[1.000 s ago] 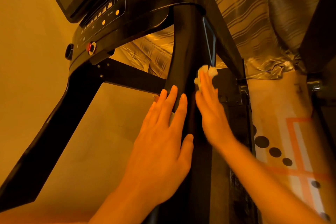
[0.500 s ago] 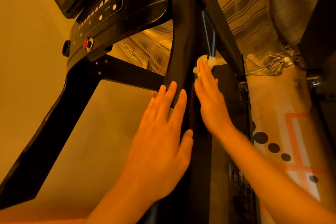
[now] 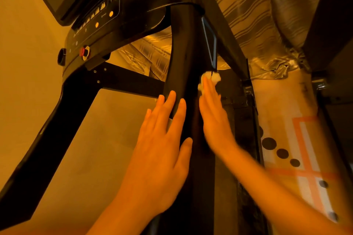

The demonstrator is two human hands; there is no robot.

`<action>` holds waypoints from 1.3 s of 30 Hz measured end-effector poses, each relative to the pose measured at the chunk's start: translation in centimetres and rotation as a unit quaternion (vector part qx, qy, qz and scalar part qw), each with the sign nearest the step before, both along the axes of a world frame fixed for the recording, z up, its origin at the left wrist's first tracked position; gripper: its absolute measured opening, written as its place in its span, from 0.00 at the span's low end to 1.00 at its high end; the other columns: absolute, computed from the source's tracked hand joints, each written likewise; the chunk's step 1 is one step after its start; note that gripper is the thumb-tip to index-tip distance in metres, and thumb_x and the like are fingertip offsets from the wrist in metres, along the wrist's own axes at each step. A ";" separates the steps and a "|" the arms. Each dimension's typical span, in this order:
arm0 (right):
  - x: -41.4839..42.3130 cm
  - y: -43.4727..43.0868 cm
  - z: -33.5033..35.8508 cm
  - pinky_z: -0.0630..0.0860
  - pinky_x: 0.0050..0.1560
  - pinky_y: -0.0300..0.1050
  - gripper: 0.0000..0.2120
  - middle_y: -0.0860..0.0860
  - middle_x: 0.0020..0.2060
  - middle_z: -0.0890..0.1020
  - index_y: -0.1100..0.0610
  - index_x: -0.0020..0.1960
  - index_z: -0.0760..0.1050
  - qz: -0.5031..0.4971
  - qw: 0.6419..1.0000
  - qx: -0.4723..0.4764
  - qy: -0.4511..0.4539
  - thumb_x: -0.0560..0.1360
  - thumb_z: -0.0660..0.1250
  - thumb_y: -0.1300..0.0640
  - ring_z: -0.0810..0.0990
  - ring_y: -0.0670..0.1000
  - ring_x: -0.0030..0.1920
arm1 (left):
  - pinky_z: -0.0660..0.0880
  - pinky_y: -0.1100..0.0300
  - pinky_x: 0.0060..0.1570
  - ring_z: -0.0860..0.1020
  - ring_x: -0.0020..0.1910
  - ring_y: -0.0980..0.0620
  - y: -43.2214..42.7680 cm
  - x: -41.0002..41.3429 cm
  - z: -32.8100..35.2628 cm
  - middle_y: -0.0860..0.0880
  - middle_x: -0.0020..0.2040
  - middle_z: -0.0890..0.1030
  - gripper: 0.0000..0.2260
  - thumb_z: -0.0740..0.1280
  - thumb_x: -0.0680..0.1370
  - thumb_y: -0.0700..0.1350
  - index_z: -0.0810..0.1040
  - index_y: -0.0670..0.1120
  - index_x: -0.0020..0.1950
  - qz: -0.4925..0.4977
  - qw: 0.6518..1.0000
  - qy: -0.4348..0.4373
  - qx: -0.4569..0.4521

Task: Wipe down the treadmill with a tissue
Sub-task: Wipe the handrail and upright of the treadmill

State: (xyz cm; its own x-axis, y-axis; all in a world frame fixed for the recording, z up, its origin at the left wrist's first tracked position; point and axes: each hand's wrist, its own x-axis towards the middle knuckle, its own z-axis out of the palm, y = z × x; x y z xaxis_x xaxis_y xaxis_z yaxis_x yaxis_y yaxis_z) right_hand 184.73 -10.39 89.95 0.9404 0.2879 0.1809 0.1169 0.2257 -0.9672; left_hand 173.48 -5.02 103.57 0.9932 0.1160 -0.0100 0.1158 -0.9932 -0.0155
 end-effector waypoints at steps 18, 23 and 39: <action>-6.5 -1.4 -1.2 0.38 0.80 0.38 0.24 0.24 0.77 0.44 0.30 0.77 0.44 0.036 0.999 0.015 0.022 0.83 0.46 0.40 0.41 0.29 0.77 | 0.30 0.66 0.73 0.28 0.76 0.67 -0.1 0.0 -0.1 0.67 0.81 0.33 0.30 0.48 0.81 0.60 0.39 0.64 0.80 0.005 1.000 -0.005 -0.009; 3.9 -0.1 -0.3 0.46 0.84 0.53 0.24 0.42 0.84 0.48 0.43 0.83 0.45 0.028 0.995 -0.002 0.101 0.89 0.46 0.47 0.46 0.43 0.83 | 0.30 0.66 0.72 0.27 0.76 0.67 -0.2 0.0 -0.1 0.66 0.81 0.33 0.30 0.48 0.80 0.60 0.38 0.64 0.80 0.004 1.000 -0.003 -0.008; 6.4 0.9 -0.1 0.45 0.83 0.54 0.24 0.47 0.84 0.48 0.49 0.84 0.47 -0.004 0.996 -0.002 0.090 0.89 0.46 0.51 0.46 0.46 0.83 | 0.34 0.60 0.76 0.32 0.80 0.62 0.3 -0.2 -0.5 0.61 0.84 0.38 0.31 0.47 0.81 0.61 0.42 0.59 0.83 -0.012 1.000 -0.014 0.009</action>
